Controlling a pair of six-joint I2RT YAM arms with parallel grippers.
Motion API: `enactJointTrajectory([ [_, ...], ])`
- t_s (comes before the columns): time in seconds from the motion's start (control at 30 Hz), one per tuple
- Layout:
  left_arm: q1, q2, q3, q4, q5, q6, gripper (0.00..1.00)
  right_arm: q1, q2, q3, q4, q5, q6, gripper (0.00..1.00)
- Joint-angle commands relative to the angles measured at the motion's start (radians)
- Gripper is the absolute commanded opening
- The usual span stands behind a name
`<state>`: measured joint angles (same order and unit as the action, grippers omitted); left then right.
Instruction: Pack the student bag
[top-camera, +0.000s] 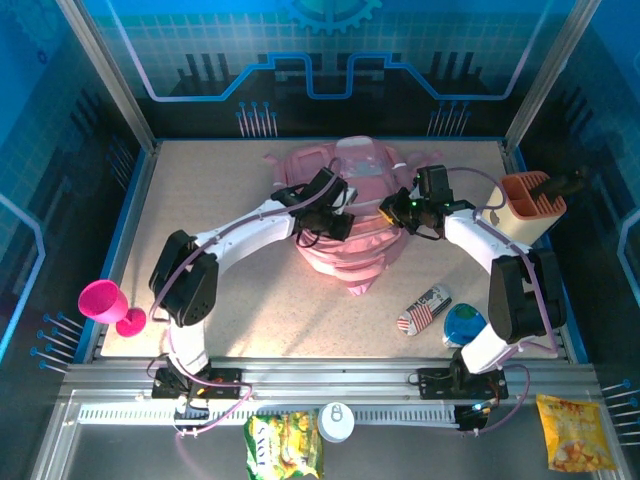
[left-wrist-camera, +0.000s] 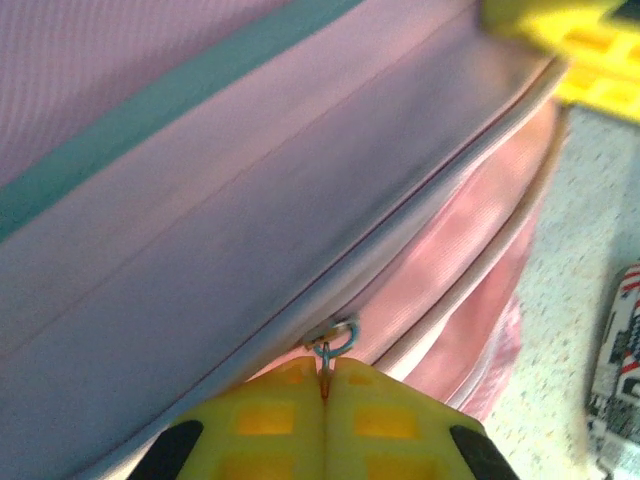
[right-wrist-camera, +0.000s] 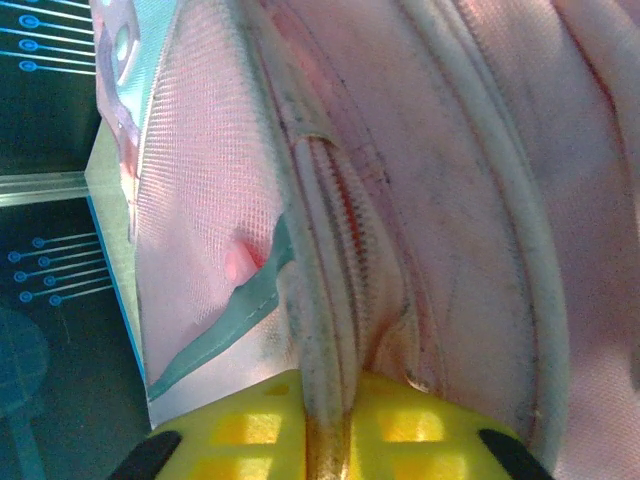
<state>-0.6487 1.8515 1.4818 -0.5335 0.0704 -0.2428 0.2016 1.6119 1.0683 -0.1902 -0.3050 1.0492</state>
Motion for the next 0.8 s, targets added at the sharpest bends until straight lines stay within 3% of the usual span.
enactJointTrajectory([
  [0.0,0.052,-0.084,-0.090,-0.033,-0.006,0.019,0.00,-0.026,0.002,0.030,-0.041,0.075,-0.054,0.13],
  [0.27,0.117,-0.171,-0.235,0.005,-0.018,0.012,0.00,-0.029,0.025,0.056,-0.081,0.103,-0.101,0.11],
  [0.57,0.269,-0.125,-0.188,0.014,0.013,0.024,0.00,-0.029,0.031,0.056,-0.076,0.089,-0.139,0.11],
  [0.7,0.297,-0.091,-0.138,0.048,0.021,0.006,0.04,-0.028,0.039,0.067,-0.083,0.060,-0.176,0.13],
  [0.77,0.299,-0.077,-0.112,0.055,0.023,-0.011,0.13,-0.029,0.038,0.074,-0.094,0.047,-0.195,0.16],
])
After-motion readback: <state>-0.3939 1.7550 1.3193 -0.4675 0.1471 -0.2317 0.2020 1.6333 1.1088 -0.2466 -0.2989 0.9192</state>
